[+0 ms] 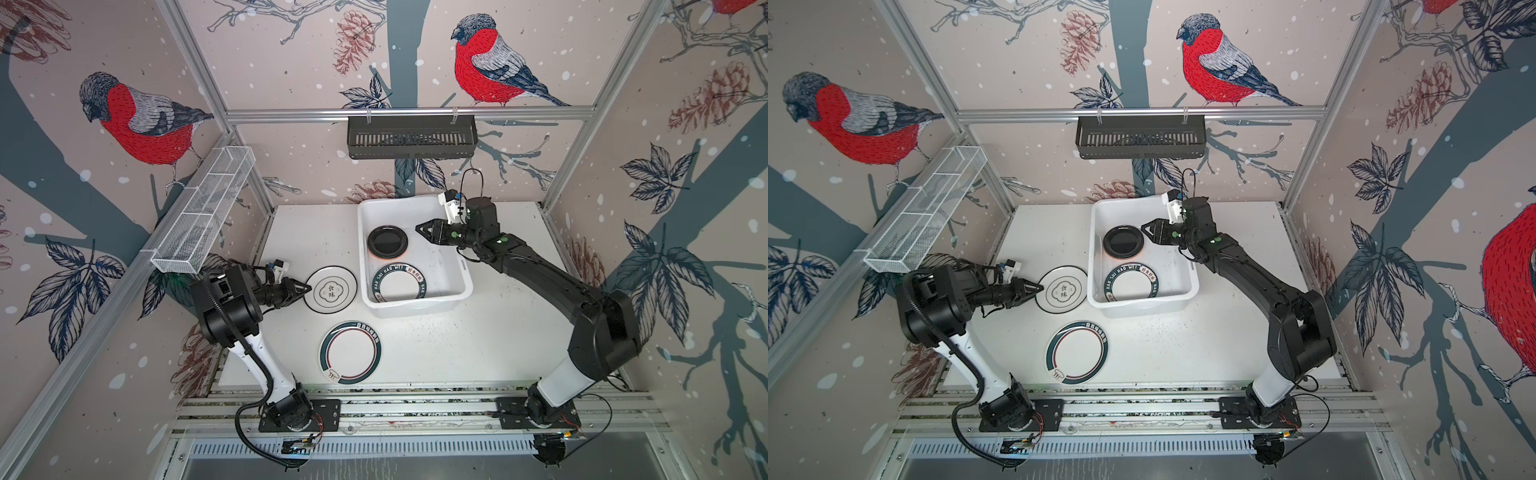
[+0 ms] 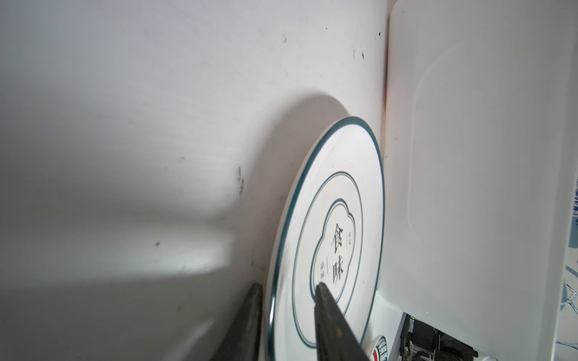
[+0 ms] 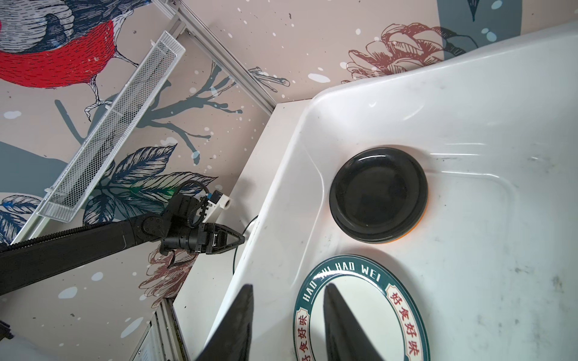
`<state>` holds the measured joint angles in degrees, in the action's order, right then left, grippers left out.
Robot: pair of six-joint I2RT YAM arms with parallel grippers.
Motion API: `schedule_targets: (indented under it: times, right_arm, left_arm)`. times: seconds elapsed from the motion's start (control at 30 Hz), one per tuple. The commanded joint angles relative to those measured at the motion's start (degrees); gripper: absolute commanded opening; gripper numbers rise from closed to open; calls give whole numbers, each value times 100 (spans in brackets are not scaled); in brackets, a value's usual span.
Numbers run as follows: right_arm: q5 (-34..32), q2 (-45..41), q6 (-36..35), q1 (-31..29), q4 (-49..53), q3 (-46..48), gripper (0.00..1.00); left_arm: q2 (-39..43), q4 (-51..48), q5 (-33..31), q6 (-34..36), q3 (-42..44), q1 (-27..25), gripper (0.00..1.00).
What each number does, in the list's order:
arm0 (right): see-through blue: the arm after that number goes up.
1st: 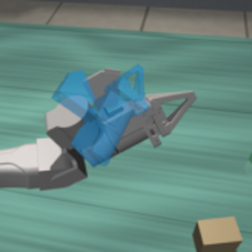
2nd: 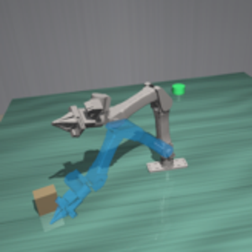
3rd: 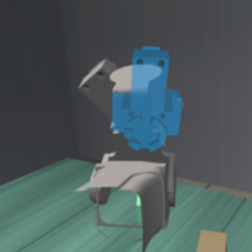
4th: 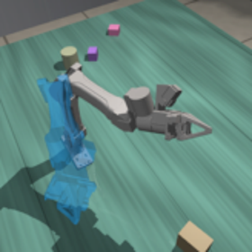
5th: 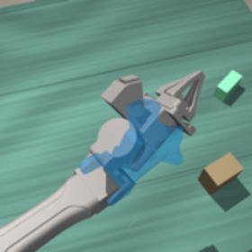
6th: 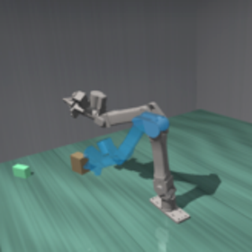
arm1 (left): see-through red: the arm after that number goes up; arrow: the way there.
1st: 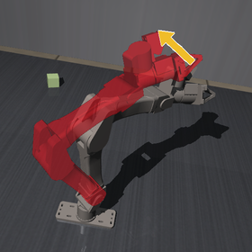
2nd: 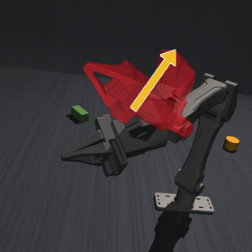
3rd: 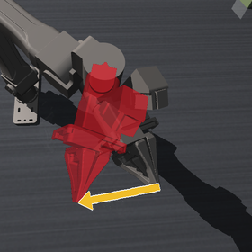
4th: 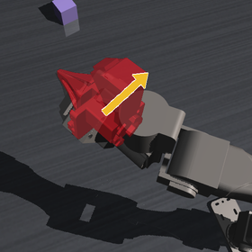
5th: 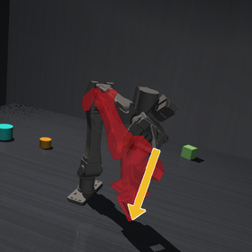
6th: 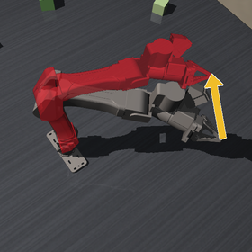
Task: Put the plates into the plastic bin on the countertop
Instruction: 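Close the left gripper on the white plate's rim and tilt it up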
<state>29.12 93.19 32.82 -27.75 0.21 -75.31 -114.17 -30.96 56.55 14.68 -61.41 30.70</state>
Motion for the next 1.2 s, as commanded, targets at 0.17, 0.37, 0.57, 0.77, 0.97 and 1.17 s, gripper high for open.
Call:
schedule_targets:
  times: [0.17, 0.37, 0.57, 0.77, 0.97, 1.17]
  right_arm:
    - [40, -23, 59, -9, -199, 42, 39]
    - [58, -11, 102, -15, -269, 81, 39]
    - [60, -12, 143, -20, -339, 122, 39]
    - [74, 0, 177, -19, -390, 157, 39]
    - [67, 15, 190, -12, -399, 126, 39]
    - [85, 84, 190, -19, -291, -20, 39]
  left_arm:
    - [-190, -509, -95, 466, -56, 85, 29]
    - [-334, -461, 22, 438, -71, 85, 24]
    - [-303, -222, 77, 249, 8, 85, 20]
    - [-221, -126, 139, 229, 109, 88, 14]
    - [-176, -77, 209, 187, 145, 85, 1]
    - [-84, -97, 330, 185, 116, 94, 0]
